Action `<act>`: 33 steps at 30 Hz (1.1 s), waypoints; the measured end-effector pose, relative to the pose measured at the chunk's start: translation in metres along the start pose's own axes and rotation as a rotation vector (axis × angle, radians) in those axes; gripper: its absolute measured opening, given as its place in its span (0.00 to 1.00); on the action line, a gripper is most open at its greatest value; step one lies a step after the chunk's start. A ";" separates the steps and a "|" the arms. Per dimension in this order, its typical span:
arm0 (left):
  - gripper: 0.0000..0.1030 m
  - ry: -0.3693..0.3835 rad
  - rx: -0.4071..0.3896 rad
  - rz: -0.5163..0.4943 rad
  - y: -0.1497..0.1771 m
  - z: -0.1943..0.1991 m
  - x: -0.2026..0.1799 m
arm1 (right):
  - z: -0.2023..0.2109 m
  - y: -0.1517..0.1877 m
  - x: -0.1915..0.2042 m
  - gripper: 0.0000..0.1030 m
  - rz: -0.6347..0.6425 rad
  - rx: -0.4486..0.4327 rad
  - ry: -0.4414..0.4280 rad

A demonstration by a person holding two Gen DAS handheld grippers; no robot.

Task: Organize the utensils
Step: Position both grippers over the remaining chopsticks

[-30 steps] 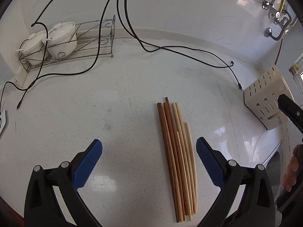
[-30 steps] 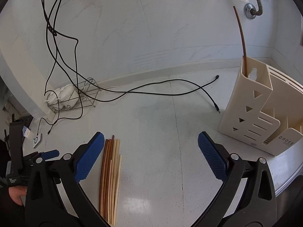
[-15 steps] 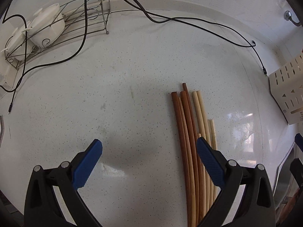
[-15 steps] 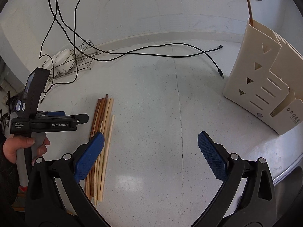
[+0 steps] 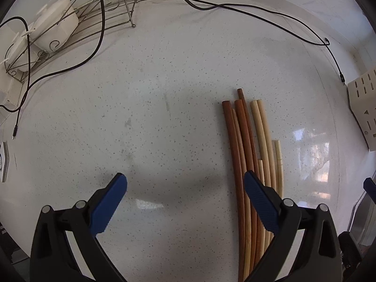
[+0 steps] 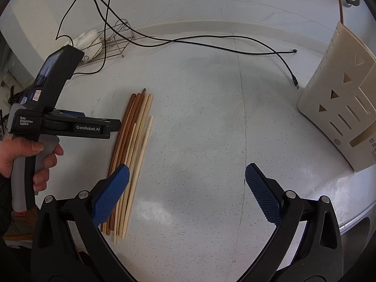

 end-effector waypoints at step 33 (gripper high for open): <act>0.95 0.043 0.072 0.039 -0.014 -0.018 0.010 | -0.053 -0.015 0.038 0.74 0.063 0.152 0.108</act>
Point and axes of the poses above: each gripper's, at about its wrist camera, not at the fingertips, and z roughly against the way its jaws point, x to its left, y to its underside, the point moved 3 cm from there along -z, roughly the way its jaws point, and after that the axes turned 14 degrees about x, right-handed, at the moved point
